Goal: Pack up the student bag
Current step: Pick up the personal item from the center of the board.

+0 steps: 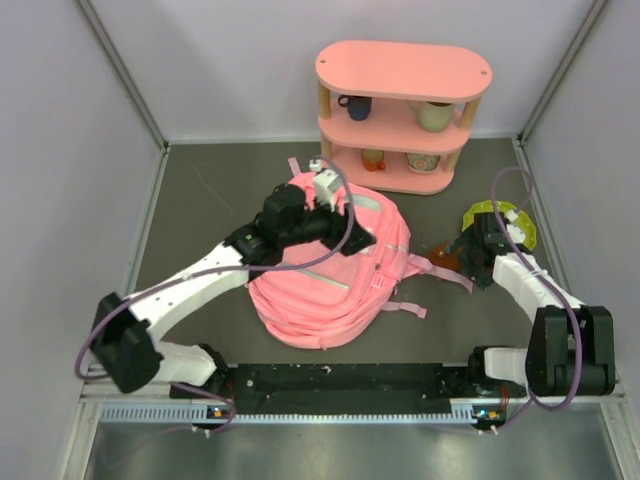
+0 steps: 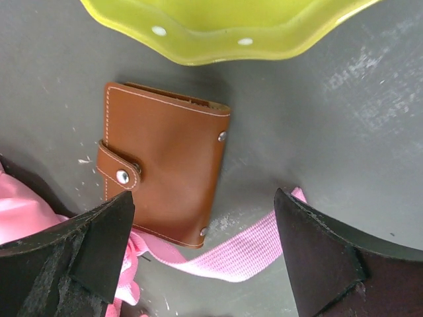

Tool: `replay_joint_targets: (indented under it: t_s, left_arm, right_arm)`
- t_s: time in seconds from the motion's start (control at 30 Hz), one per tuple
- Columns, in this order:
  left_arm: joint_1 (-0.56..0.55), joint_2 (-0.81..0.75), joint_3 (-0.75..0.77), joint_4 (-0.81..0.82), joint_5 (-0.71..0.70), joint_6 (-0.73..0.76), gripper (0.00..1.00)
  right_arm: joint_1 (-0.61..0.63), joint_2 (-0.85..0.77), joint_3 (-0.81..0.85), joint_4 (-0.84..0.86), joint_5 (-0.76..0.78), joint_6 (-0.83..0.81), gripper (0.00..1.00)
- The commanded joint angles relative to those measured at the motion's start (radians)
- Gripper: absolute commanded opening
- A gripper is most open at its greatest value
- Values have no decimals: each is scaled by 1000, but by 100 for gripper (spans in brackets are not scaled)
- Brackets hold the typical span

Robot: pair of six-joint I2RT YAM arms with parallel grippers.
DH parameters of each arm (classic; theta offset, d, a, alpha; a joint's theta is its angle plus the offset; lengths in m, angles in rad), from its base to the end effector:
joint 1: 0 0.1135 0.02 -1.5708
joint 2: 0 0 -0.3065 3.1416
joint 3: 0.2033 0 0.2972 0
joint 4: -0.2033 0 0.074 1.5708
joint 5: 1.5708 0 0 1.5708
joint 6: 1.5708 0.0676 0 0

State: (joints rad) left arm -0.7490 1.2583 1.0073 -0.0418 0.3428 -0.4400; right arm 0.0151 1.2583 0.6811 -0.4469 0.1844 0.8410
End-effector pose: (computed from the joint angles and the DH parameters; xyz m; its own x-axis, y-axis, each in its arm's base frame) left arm 0.2441 -0.2580 0.3512 -0.5648 -0.0226 -0.8249 0.7034 0.5095 -0.4956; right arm 0.2756 -0.0082 0.1766 -0.5095 0.7251 -0.4633 0.6903 0.6659 0.2830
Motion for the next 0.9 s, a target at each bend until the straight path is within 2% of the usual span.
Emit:
replay_joint_targets:
  t_s: [0.0,0.1,0.23,0.43,0.57,0.73,0.87]
  left_arm:
    - [-26,186,158,225,140,38,74]
    - [-44,312,224,296,185,37,75]
    - [-58,567,526,234,278,21,75]
    - [-59,857,756,278,337,-84,75]
    - [-58,1009,846,334,364,-184,75]
    - [-52,1161,933,428,436,-383,76]
    - [-49,1236,935,461,418,-482,76]
  right_arm:
    - [-10,16,-54,178,-65,38,86]
    - [-12,55,-72,209,-76,53,85]
    - [-43,87,-83,220,-82,66,86]
    - [-63,46,-135,221,-69,133,84]
    - [-70,6,-182,235,-92,200,82]
    - [-72,-63,-248,247,-89,250,81]
    - [-72,-102,-261,246,-97,245,80]
